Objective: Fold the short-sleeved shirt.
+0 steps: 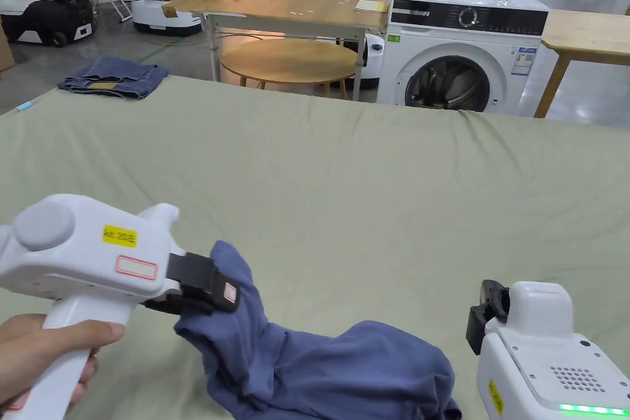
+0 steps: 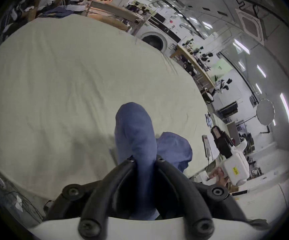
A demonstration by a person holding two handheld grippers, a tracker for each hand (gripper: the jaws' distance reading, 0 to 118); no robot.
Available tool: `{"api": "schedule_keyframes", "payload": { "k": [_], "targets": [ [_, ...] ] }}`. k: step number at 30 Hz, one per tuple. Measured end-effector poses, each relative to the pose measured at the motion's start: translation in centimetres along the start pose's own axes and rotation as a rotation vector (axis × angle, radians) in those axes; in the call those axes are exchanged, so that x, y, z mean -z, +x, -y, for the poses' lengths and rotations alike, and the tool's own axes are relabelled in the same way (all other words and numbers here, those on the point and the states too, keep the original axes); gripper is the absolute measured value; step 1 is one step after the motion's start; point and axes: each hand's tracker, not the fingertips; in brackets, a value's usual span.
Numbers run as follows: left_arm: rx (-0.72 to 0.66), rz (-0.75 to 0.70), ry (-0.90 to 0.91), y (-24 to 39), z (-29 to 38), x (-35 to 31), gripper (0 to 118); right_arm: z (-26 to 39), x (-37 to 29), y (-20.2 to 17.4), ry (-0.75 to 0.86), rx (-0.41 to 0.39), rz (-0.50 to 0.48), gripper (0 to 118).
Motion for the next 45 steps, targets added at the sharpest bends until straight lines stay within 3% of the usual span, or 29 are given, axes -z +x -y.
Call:
{"api": "schedule_keyframes", "payload": {
  "k": [8,14,21,23,26,28,34,36,37,38,41,45],
  "targets": [
    [0.068,0.047,-0.123,5.2,-0.2,6.8,7,0.2,-0.3,0.4,-0.013,-0.007,0.014,0],
    [0.029,0.119,-0.203,7.8,0.9,12.5,7,0.6,-0.6,0.9,-0.028,-0.011,0.026,0],
    [0.038,-0.013,-0.273,8.3,3.3,20.0,7,0.8,-0.8,1.3,-0.042,0.002,0.038,0],
    [0.031,-0.014,-0.268,8.0,3.6,20.7,14,0.8,-0.9,1.4,-0.042,0.002,0.041,0],
    [-0.025,0.084,-0.249,7.6,3.6,19.8,42,0.8,-0.9,1.7,-0.043,0.001,0.043,0],
    [-0.022,0.127,-0.244,7.7,3.5,18.6,53,0.7,-0.9,1.8,-0.043,0.003,0.043,0],
    [0.002,0.232,-0.170,7.5,2.5,14.2,53,0.5,-1.1,2.2,-0.037,0.013,0.043,0],
    [0.019,0.235,-0.155,7.2,2.5,14.3,45,0.4,-1.1,2.3,-0.036,0.016,0.043,0],
    [0.030,0.223,-0.162,7.1,2.5,15.0,23,0.4,-1.2,2.3,-0.035,0.018,0.043,0],
    [0.025,0.206,-0.183,6.7,2.5,16.0,9,0.4,-1.2,2.3,-0.035,0.021,0.043,0],
    [-0.046,0.238,-0.279,5.4,3.6,19.8,5,0.5,-1.2,2.4,-0.036,0.031,0.043,0],
    [-0.114,0.396,-0.304,5.0,5.0,22.9,3,0.6,-1.3,2.6,-0.036,0.027,0.048,0]
  ]
}}
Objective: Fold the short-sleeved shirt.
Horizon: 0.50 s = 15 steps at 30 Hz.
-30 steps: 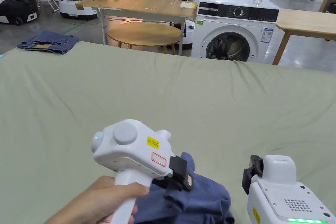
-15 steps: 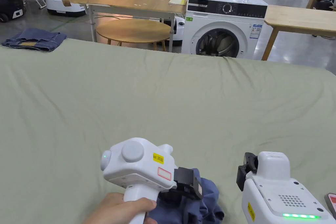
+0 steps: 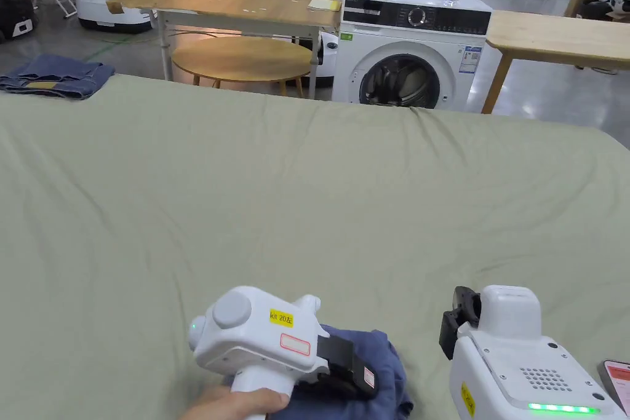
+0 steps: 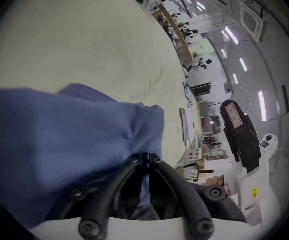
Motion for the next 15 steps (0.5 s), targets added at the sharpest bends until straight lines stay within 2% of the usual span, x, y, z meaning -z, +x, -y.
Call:
{"api": "schedule_keyframes", "payload": {
  "k": [7,10,13,15],
  "targets": [
    [-0.020,0.001,0.003,-1.5,-0.1,2.3,0,0.0,-0.1,0.4,0.001,0.003,0.009,0],
    [0.050,-0.055,0.003,-0.6,0.2,2.4,0,0.1,-0.2,0.5,0.009,0.013,0.008,0],
    [0.052,-0.063,0.000,0.3,-0.1,1.8,0,0.2,-0.1,0.4,0.027,0.025,0.008,0],
    [0.148,-0.091,0.013,1.8,0.0,0.4,0,0.2,-0.1,0.3,0.050,0.021,0.015,0]
  ]
}}
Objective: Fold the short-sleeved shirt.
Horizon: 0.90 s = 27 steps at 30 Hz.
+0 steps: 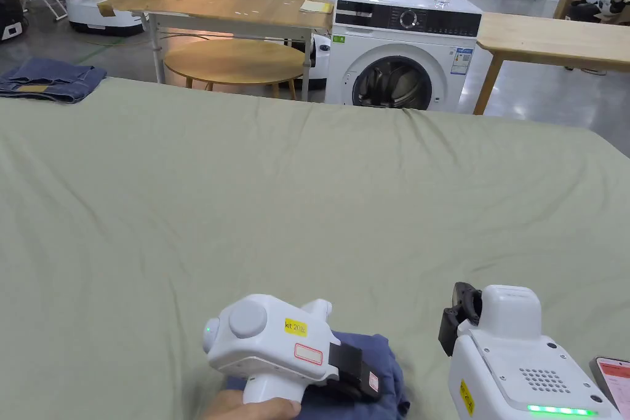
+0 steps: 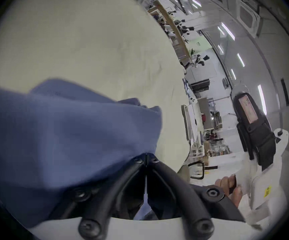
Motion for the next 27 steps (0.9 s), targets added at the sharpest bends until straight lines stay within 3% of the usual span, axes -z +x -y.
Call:
{"api": "schedule_keyframes", "payload": {
  "k": [5,10,17,21,27],
  "targets": [
    [0.200,-0.072,0.252,2.6,-0.2,-6.9,0,-0.7,0.4,-0.5,0.057,0.016,0.014,0],
    [0.353,-0.394,0.608,3.3,1.6,-12.1,0,-1.5,1.1,-1.4,0.096,0.024,0.007,0],
    [0.515,-0.733,1.015,2.8,4.7,-14.9,0,-2.8,1.5,-2.4,0.152,0.035,0.006,0],
    [0.598,-0.882,1.104,3.0,5.9,-14.8,0,-3.2,1.3,-2.5,0.184,0.040,0.005,0],
    [0.597,-0.881,1.181,3.2,6.3,-15.8,0,-3.7,0.9,-2.5,0.185,0.021,-0.004,0]
  ]
}}
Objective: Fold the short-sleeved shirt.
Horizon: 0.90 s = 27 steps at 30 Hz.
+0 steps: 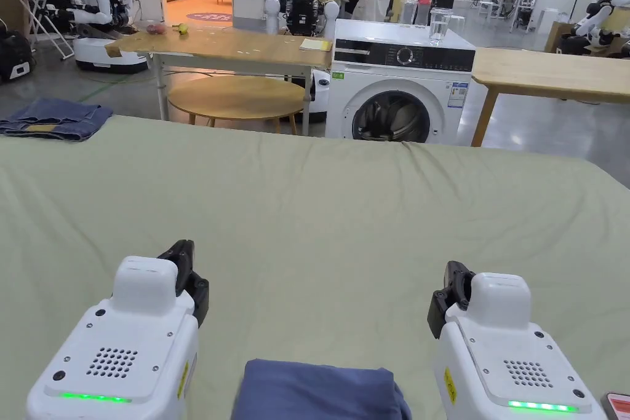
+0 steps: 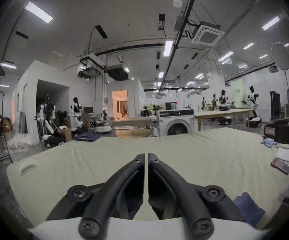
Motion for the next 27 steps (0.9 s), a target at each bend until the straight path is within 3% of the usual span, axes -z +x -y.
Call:
{"api": "schedule_keyframes", "payload": {
  "k": [10,12,15,18,22,27],
  "targets": [
    [-0.068,0.068,-0.155,-2.3,1.6,0.3,0,5.1,-3.7,-2.8,-0.305,-0.057,-0.194,0],
    [-0.089,0.085,-0.198,-2.7,2.2,0.3,0,7.1,-3.7,-3.4,-0.367,-0.075,-0.203,0],
    [-0.133,0.113,-0.309,-3.6,2.8,0.4,0,10.0,-2.9,-3.2,-0.477,-0.026,-0.194,0],
    [-0.184,0.143,-0.414,-4.5,3.5,0.5,0,12.5,-1.6,-2.5,-0.574,-0.024,-0.141,0],
    [-0.291,0.282,-0.593,-6.1,4.1,1.1,0,12.0,-1.6,-2.1,-0.560,-0.019,-0.133,0],
    [-0.443,0.509,-0.796,-7.4,5.4,2.7,52,12.0,-1.3,-2.2,-0.572,-0.028,-0.129,0]
  ]
}}
